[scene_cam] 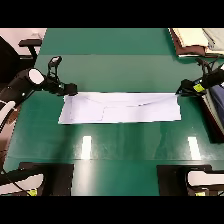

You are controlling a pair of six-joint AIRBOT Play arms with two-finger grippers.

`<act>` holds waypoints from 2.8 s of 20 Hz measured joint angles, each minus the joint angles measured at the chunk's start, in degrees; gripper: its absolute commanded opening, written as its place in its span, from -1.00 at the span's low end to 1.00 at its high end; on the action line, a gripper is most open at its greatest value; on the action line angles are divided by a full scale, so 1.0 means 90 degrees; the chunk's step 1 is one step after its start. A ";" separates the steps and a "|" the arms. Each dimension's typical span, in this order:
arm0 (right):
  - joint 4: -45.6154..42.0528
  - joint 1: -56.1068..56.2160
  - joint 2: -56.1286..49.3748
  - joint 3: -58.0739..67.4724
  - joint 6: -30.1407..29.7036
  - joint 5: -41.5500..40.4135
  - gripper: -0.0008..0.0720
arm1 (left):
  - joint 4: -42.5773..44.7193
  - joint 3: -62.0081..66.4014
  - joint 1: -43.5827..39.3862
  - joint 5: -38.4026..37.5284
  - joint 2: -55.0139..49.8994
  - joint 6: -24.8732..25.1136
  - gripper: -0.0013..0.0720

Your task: Fold the shirts.

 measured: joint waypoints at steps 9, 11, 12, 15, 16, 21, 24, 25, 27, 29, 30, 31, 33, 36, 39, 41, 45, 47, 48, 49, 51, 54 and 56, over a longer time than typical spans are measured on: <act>0.0719 -0.1277 -0.0010 -0.1098 -0.0891 -0.0005 0.76 | -0.0622 0.0498 -0.0005 -0.0670 -0.0143 0.0029 -0.90; 0.1129 -0.1642 -0.0112 -0.1464 -0.1061 -0.0051 0.76 | -0.0964 0.0517 -0.0022 -0.0656 -0.0155 0.0085 -0.90; 0.1328 -0.1768 -0.0204 -0.1600 -0.1141 -0.0080 0.76 | -0.1086 0.0522 -0.0066 -0.0600 -0.0172 0.0114 -0.90; 0.2055 -0.1812 -0.0559 -0.1807 -0.1324 0.0024 0.48 | -0.1389 0.0529 -0.0430 -0.0359 -0.0306 0.0153 -0.90; 0.2181 -0.1749 -0.0668 -0.1843 -0.1387 -0.0019 0.03 | -0.1435 0.0532 -0.0588 -0.0291 -0.0386 0.0163 -0.90; 0.2645 -0.1343 -0.0908 -0.1897 -0.1778 -0.0299 -0.93 | -0.1617 0.0865 -0.1440 0.0019 -0.1090 0.0168 -0.90; 0.2698 -0.1256 -0.0568 -0.1574 -0.1838 -0.0306 -0.93 | -0.1634 0.1409 -0.1860 0.0078 -0.1676 0.0168 -0.90; 0.2771 -0.1188 -0.0393 -0.1382 -0.1814 -0.0177 -0.93 | -0.1651 0.1625 -0.2004 0.0090 -0.1897 0.0165 -0.90; 0.2800 -0.1001 0.0000 -0.0952 -0.1673 -0.0036 -0.93 | -0.1651 0.2047 -0.2268 0.0102 -0.2329 0.0163 -0.90; 0.2844 -0.0685 0.0381 -0.0481 -0.1506 0.0104 -0.93 | -0.1668 0.2465 -0.2533 0.0073 -0.2752 0.0146 -0.90; 0.2846 -0.0510 0.0542 -0.0245 -0.1426 0.0141 -0.93 | -0.1668 0.2659 -0.2664 0.0053 -0.2943 0.0143 -0.90; 0.2858 -0.0301 0.0687 0.0010 -0.1333 0.0170 -0.93 | -0.1673 0.2820 -0.2773 0.0044 -0.3101 0.0141 -0.90; 0.2871 0.0114 0.0896 0.0483 -0.1163 0.0287 -0.93 | -0.1673 0.3048 -0.2965 -0.0005 -0.3354 0.0136 -0.90; 0.2878 0.0724 0.1037 0.1064 -0.0954 0.0333 -0.93 | -0.1671 0.3208 -0.3135 -0.0015 -0.3555 0.0117 -0.90; 0.2883 0.1270 0.1088 0.1411 -0.0826 0.0325 -0.93 | -0.1664 0.3310 -0.3143 -0.0019 -0.3626 0.0087 -0.90; 0.2888 0.1605 0.1100 0.1523 -0.0780 0.0248 -0.93 | -0.1656 0.3475 -0.2987 -0.0265 -0.3616 0.0034 -0.90; 0.2888 0.2363 0.1088 0.1613 -0.0731 -0.0175 -0.93 | -0.1350 0.3672 -0.2276 -0.0855 -0.3007 -0.0024 -0.90; 0.2885 0.2917 0.0969 0.1625 -0.0726 -0.0554 -0.92 | -0.1039 0.3713 -0.1770 -0.1027 -0.2419 -0.0029 -0.90; 0.2907 0.3230 0.0869 0.1632 -0.0726 -0.0787 -0.88 | -0.0882 0.3725 -0.1481 -0.1088 -0.2069 -0.0029 -0.90; 0.2953 0.3585 0.0716 0.1637 -0.0726 -0.1073 -0.70 | -0.0712 0.3730 -0.1214 -0.1163 -0.1744 -0.0029 -0.90; 0.3167 0.4299 0.0321 0.1639 -0.0811 -0.1690 -0.50 | -0.0413 0.3742 -0.0651 -0.1256 -0.1066 -0.0032 -0.90; 0.3551 0.5277 -0.0389 0.1824 -0.1285 -0.2458 -0.03 | -0.0053 0.3745 0.0049 -0.1426 -0.0209 -0.0032 -0.90; 0.3672 0.5683 -0.0840 0.2149 -0.1511 -0.2545 -0.03 | 0.0083 0.3745 0.0403 -0.1528 0.0180 -0.0034 -0.90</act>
